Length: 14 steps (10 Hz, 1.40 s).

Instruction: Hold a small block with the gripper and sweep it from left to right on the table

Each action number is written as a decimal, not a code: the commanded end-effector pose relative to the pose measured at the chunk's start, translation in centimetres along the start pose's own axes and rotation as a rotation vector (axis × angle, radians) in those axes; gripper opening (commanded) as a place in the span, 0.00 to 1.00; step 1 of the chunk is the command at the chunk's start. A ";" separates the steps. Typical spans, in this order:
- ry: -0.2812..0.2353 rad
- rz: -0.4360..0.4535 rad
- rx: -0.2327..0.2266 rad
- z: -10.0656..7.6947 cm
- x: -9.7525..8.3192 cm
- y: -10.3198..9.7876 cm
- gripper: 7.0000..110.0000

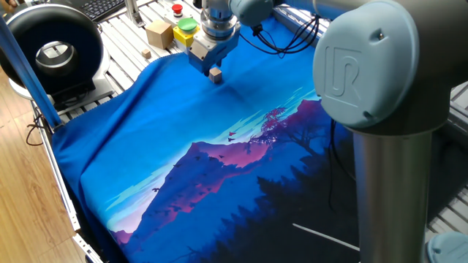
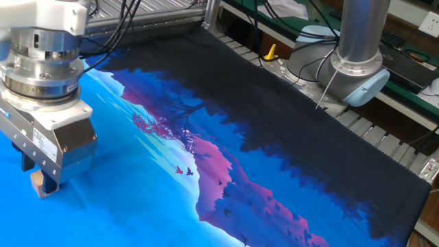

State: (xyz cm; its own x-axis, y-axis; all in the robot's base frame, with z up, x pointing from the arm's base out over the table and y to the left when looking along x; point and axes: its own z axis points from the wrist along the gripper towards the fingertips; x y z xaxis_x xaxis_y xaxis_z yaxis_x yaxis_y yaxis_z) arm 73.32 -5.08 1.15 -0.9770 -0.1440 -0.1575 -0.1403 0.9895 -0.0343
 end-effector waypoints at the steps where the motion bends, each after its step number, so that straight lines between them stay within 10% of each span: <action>1: -0.005 0.010 -0.009 0.3 -0.1 0.1 0.36; 14: -0.003 0.010 -0.027 1.3 1.5 0.4 0.36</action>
State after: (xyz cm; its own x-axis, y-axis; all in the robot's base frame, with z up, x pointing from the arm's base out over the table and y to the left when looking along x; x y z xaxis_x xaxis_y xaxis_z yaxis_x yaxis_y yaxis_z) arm 72.12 -4.98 -0.32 -0.9772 -0.1432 -0.1567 -0.1424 0.9897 -0.0161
